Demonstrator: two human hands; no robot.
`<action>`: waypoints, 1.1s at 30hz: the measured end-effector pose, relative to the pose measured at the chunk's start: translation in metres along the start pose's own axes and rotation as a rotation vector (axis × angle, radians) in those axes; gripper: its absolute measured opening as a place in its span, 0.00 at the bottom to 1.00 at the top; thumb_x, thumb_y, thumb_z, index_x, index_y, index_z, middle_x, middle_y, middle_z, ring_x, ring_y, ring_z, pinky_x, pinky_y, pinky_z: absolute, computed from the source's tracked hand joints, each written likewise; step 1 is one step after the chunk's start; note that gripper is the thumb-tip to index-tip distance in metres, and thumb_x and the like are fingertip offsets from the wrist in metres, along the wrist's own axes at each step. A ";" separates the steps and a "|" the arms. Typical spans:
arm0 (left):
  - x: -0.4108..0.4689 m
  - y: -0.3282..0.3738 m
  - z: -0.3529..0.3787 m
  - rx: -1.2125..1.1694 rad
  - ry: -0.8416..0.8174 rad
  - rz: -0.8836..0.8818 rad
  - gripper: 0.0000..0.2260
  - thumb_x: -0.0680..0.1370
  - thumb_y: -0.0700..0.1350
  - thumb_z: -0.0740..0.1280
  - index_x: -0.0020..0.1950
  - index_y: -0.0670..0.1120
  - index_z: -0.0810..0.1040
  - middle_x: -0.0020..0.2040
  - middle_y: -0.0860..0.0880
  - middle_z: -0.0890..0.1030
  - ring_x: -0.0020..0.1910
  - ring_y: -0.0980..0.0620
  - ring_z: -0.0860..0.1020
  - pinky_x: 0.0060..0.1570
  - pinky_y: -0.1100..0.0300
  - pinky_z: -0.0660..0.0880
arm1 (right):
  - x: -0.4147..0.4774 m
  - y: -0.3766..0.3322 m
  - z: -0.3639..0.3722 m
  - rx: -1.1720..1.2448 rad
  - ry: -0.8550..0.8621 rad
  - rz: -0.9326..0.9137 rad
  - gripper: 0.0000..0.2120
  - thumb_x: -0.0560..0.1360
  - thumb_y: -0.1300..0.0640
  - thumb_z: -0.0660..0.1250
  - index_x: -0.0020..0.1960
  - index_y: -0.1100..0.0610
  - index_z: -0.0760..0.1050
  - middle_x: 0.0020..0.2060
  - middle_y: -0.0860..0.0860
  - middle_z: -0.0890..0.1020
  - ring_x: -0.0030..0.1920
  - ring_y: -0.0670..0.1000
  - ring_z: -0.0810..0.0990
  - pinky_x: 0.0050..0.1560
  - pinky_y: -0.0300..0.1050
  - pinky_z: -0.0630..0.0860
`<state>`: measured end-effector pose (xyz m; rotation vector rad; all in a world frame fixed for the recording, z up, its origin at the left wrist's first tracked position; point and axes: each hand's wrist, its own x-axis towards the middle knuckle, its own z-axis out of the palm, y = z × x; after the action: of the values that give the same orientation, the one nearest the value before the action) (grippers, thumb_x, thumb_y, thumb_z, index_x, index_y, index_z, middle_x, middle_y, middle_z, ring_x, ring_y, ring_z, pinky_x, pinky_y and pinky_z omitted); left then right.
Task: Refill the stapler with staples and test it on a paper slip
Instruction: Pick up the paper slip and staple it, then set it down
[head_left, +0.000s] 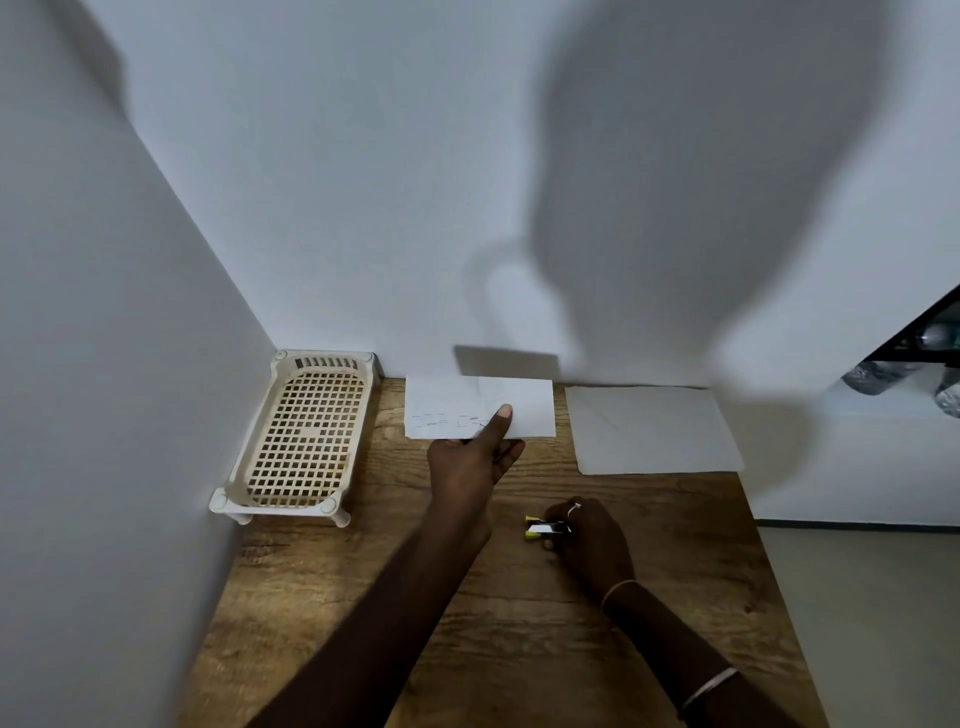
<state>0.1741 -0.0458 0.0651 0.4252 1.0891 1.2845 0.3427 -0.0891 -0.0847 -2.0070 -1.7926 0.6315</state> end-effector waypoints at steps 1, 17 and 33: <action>0.000 0.000 0.000 0.000 0.005 -0.003 0.13 0.75 0.39 0.76 0.59 0.40 0.82 0.53 0.41 0.87 0.54 0.41 0.86 0.48 0.53 0.84 | 0.001 0.001 0.000 -0.001 -0.007 -0.006 0.13 0.67 0.58 0.78 0.51 0.47 0.86 0.45 0.46 0.84 0.48 0.47 0.79 0.47 0.40 0.71; 0.007 0.000 0.009 -0.018 -0.011 -0.008 0.12 0.76 0.39 0.75 0.58 0.40 0.82 0.53 0.41 0.87 0.54 0.41 0.86 0.48 0.53 0.84 | 0.011 0.003 -0.011 0.057 -0.004 0.008 0.19 0.72 0.55 0.76 0.62 0.51 0.81 0.58 0.49 0.82 0.59 0.49 0.78 0.61 0.41 0.73; 0.015 -0.002 0.015 -0.053 -0.035 -0.019 0.16 0.76 0.39 0.76 0.63 0.38 0.81 0.55 0.39 0.86 0.52 0.41 0.86 0.50 0.51 0.84 | 0.043 -0.105 -0.114 1.079 0.183 0.125 0.06 0.77 0.53 0.73 0.51 0.53 0.84 0.40 0.55 0.87 0.35 0.50 0.83 0.34 0.41 0.80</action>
<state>0.1860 -0.0282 0.0644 0.3950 1.0253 1.2824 0.3235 -0.0318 0.0642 -1.3363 -0.8674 1.0972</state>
